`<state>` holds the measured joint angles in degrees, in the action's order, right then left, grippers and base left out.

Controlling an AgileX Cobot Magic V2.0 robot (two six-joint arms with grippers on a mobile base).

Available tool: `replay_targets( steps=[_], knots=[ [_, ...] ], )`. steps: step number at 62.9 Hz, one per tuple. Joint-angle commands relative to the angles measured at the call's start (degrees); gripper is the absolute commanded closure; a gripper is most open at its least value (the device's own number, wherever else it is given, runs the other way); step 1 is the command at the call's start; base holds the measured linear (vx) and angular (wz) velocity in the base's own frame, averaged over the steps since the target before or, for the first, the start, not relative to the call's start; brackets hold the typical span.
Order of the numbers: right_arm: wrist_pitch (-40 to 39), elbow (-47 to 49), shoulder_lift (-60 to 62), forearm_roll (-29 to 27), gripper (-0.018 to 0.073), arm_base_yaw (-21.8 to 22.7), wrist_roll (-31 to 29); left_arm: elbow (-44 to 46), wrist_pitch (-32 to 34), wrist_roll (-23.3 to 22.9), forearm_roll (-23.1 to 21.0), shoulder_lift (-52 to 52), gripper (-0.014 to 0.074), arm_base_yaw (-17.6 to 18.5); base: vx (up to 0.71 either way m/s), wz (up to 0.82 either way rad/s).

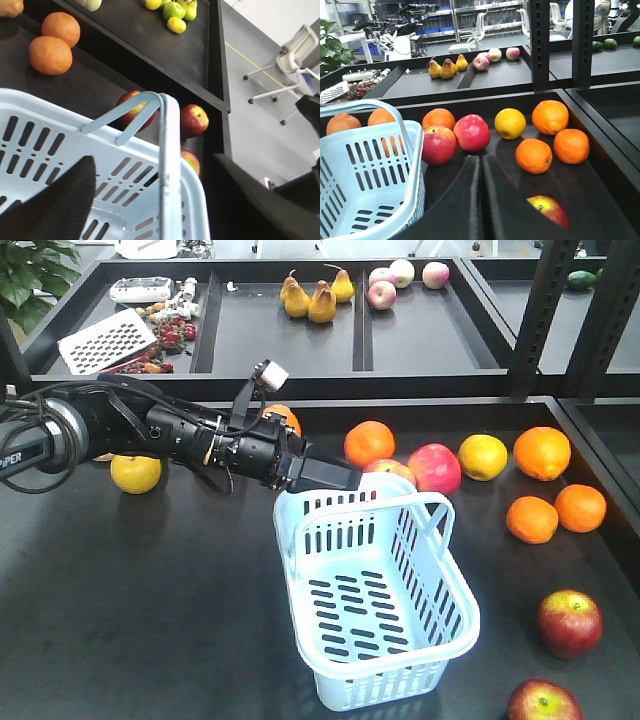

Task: Pick three apples into basket with both arms
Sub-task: 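Lower the light-blue basket onto the table with the left gripper, then open the left gripper and lift it away from the basket handle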

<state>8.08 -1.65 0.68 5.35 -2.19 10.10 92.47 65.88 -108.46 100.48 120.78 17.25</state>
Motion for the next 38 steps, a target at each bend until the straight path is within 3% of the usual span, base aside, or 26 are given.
replay_targets(
  steps=[1, 8, 15, 22, 30, 38],
  knots=[
    [-4.4, -0.7, 0.8, 0.6, 0.0566, 0.4, -0.1, 1.6, 2.5, -3.1, 2.9, -5.4, 0.0084, 0.2, 0.00, 0.00],
    [-4.4, -0.7, 0.8, 0.6, 0.0566, 0.4, -0.1, 1.6, 5.3, -6.5, 2.9, -8.5, 0.0115, 0.0, 0.00, 0.00],
    [-4.4, -0.7, 0.8, 0.6, 0.0566, 0.4, -0.1, 1.6, 10.8, -9.8, 2.9, -12.4, 0.0212, -1.2, 0.00, 0.00],
    [-4.4, -0.7, 0.8, 0.6, 0.0566, 0.4, -0.1, 1.6, 12.7, -14.2, 2.9, -17.3, 0.0381, -2.9, 0.00, 0.00],
    [-4.4, -0.7, 0.8, 0.6, 0.0566, 0.4, -0.1, 1.6, 12.7, -14.4, 2.9, -23.3, 0.0597, -4.9, 0.00, 0.00],
    [-4.4, -0.7, 0.8, 0.6, 0.0566, 0.4, -0.1, 1.6, 12.7, -14.4, 2.9, -29.3, 0.0605, -6.3, 0.00, 0.00]
  ],
)
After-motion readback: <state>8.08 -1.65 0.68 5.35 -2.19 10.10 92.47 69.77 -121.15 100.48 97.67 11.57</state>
